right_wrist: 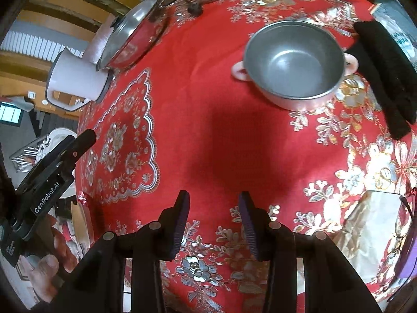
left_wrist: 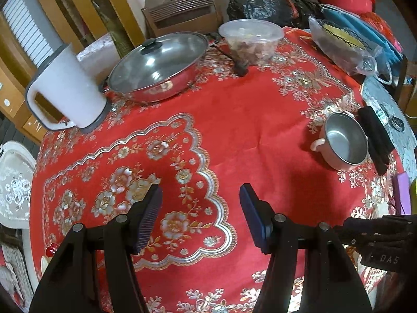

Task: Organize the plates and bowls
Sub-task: 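Move both tools toward the small steel pot with handles, then close the right tool on the steel pot rim while the left tool approaches its other rim, then close the left tool on the steel pot rim opposite the right tool, then lift the steel pot with both tools and carry it over the stack, then lower the steel pot into the cream bowl and open both tools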

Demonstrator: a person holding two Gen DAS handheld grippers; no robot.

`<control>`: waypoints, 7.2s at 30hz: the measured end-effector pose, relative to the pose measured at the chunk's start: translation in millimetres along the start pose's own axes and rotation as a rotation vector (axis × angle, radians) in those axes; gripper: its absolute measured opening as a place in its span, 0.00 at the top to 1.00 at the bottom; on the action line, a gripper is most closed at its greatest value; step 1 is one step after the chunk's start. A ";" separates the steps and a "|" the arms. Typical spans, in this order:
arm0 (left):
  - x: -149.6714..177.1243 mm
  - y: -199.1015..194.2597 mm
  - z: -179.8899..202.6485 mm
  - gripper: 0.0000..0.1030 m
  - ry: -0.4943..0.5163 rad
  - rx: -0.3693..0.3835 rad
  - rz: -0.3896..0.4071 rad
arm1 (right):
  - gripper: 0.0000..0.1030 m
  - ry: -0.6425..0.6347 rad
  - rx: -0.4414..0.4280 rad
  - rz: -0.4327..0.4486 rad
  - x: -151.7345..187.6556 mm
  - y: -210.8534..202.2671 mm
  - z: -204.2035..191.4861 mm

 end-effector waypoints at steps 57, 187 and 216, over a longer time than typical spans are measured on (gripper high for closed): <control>-30.4 70.9 145.6 0.37 -0.126 0.311 -0.261 | 0.55 -0.037 0.151 0.117 -151.1 -7.5 99.1; 230.6 -73.6 -363.2 0.92 -0.845 -0.215 -0.184 | 0.84 -1.036 -0.135 -0.268 150.2 153.8 -482.2; 274.7 -56.6 -364.8 0.91 -0.863 -0.243 -0.277 | 0.81 -1.023 -0.125 -0.403 186.1 199.3 -472.9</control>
Point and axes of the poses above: each gripper's, at about its wrist camera, not at the fingertips, and y roughly the way its jaws point, z to its right, x to its underside, the point moved 6 cm from there along y, roughly the way its jaws point, and after that the axes turned 8 degrees about z, right-handed, at the moved point
